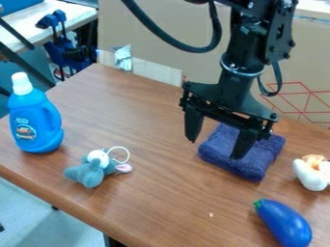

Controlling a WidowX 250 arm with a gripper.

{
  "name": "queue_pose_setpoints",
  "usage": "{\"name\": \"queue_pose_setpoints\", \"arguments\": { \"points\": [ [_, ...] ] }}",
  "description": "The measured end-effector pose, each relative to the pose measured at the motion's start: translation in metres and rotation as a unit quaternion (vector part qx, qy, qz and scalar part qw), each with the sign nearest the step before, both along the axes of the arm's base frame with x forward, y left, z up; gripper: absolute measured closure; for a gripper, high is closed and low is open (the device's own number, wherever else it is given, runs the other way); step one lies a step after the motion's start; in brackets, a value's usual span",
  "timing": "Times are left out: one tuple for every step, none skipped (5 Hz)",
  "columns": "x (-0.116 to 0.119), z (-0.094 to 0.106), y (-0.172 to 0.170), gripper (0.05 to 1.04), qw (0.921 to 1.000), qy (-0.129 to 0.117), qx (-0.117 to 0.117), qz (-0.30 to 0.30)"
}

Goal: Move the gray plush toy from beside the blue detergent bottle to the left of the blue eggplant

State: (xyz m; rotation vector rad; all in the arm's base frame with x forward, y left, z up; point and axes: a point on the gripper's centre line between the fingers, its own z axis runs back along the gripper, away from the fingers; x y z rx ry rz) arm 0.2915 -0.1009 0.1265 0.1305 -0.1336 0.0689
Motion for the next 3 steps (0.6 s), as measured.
{"name": "queue_pose_setpoints", "arguments": {
  "points": [
    [-0.002,-0.008,0.002,0.083,0.9999,0.012,0.006,0.000],
    [-0.006,-0.008,0.042,0.083,0.9998,0.017,0.007,0.008],
    [-0.013,0.011,0.086,0.083,0.9992,-0.006,-0.014,0.036]
  ]
}}
